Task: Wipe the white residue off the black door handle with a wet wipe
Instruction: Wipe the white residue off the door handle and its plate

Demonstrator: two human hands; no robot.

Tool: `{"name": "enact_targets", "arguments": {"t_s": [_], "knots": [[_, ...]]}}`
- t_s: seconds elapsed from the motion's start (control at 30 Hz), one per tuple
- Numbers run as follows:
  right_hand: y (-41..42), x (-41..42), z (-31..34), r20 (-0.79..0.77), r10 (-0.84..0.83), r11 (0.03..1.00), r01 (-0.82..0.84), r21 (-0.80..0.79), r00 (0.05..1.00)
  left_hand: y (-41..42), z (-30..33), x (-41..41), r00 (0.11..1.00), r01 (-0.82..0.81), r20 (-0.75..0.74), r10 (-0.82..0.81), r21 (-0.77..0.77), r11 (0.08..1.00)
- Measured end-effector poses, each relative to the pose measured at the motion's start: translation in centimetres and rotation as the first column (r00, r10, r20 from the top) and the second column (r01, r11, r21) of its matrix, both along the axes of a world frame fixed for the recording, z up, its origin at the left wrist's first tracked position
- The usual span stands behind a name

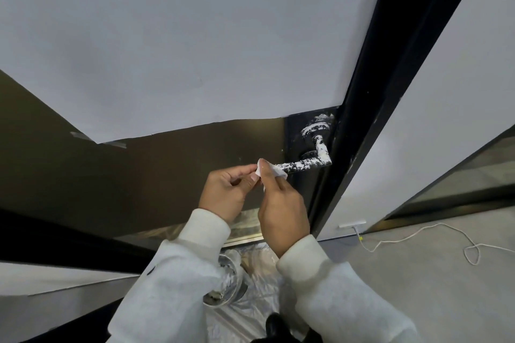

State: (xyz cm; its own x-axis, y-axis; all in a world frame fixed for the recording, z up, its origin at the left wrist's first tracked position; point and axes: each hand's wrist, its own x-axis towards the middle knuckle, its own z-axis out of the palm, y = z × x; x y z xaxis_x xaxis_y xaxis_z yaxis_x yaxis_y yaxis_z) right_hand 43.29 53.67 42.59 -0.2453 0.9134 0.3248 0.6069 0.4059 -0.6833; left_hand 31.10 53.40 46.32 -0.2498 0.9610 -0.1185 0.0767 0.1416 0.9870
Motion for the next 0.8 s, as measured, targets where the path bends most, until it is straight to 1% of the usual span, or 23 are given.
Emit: {"name": "enact_targets", "arguments": {"t_s": [0.1,0.17,0.2,0.27,0.3,0.33,0.37,0.4,0.43,0.47,0.5,0.57,0.6,0.63,0.7,0.73,0.8], "knots": [[-1.6,1.4,-0.5,0.044,0.019,1.0,-0.02,0.007,0.999,0.0,-0.5,-0.2,1.0,-0.003,-0.019,0.003,-0.014,1.0],[-2.2,2.4,-1.2,0.011,0.03,0.999,-0.03,0.027,0.999,-0.1,-0.6,-0.3,1.0,-0.016,-0.015,0.016,-0.018,1.0],[-1.9,2.6,-1.6,-0.057,0.032,0.998,-0.029,0.051,0.998,-0.1,-0.7,-0.2,1.0,-0.02,-0.007,0.02,-0.018,1.0],[-1.1,2.6,-2.4,-0.267,0.027,0.994,0.002,0.111,0.963,0.0,-0.6,0.0,0.999,-0.033,0.037,0.034,-0.014,0.999],[-1.0,2.3,-2.6,-0.382,0.006,0.996,0.028,0.083,0.924,0.0,-0.4,0.2,0.996,-0.043,0.072,0.045,-0.019,0.999],[-1.3,2.1,-2.6,-0.494,-0.04,0.999,0.043,-0.005,0.869,0.0,-0.3,0.4,0.993,-0.054,0.108,0.056,-0.028,0.998],[-1.6,1.7,-2.6,-0.595,-0.11,0.99,0.034,-0.139,0.796,0.0,-0.3,0.5,0.988,-0.064,0.136,0.069,-0.041,0.997],[-1.8,1.5,-2.5,-0.667,-0.185,0.962,-0.006,-0.273,0.722,0.1,-0.4,0.6,0.985,-0.075,0.154,0.081,-0.049,0.996],[-1.8,1.4,-2.2,-0.716,-0.247,0.926,-0.058,-0.372,0.654,0.1,-0.4,0.6,0.983,-0.081,0.162,0.089,-0.056,0.995],[-1.5,1.3,-1.9,-0.753,-0.288,0.897,-0.109,-0.429,0.592,0.0,-0.5,0.7,0.982,-0.083,0.164,0.092,-0.061,0.995],[-1.0,1.3,-1.6,-0.793,-0.307,0.874,-0.173,-0.453,0.526,-0.1,-0.5,0.7,0.982,-0.081,0.166,0.09,-0.064,0.995],[0.0,1.0,-0.8,-0.855,-0.339,0.831,-0.3,-0.468,0.393,-0.1,-0.6,0.8,0.98,-0.089,0.173,0.1,-0.07,0.994],[0.4,0.9,-0.5,-0.861,-0.339,0.826,-0.316,-0.466,0.38,-0.1,-0.6,0.9,0.978,-0.099,0.177,0.11,-0.07,0.993],[0.6,1.0,-0.4,-0.852,-0.313,0.841,-0.295,-0.453,0.419,-0.2,-0.6,1.0,0.976,-0.111,0.18,0.122,-0.067,0.991],[0.1,1.3,-0.4,-0.792,-0.192,0.902,-0.213,-0.375,0.58,-0.1,-0.6,1.1,0.975,-0.132,0.173,0.137,-0.045,0.99],[-0.3,1.6,-0.5,-0.739,-0.137,0.926,-0.18,-0.332,0.66,-0.1,-0.6,1.1,0.978,-0.132,0.159,0.135,-0.033,0.991],[-1.3,2.0,-0.5,-0.612,-0.067,0.954,-0.128,-0.27,0.788,-0.2,-0.5,1.2,0.978,-0.141,0.148,0.144,-0.032,0.99]]}}
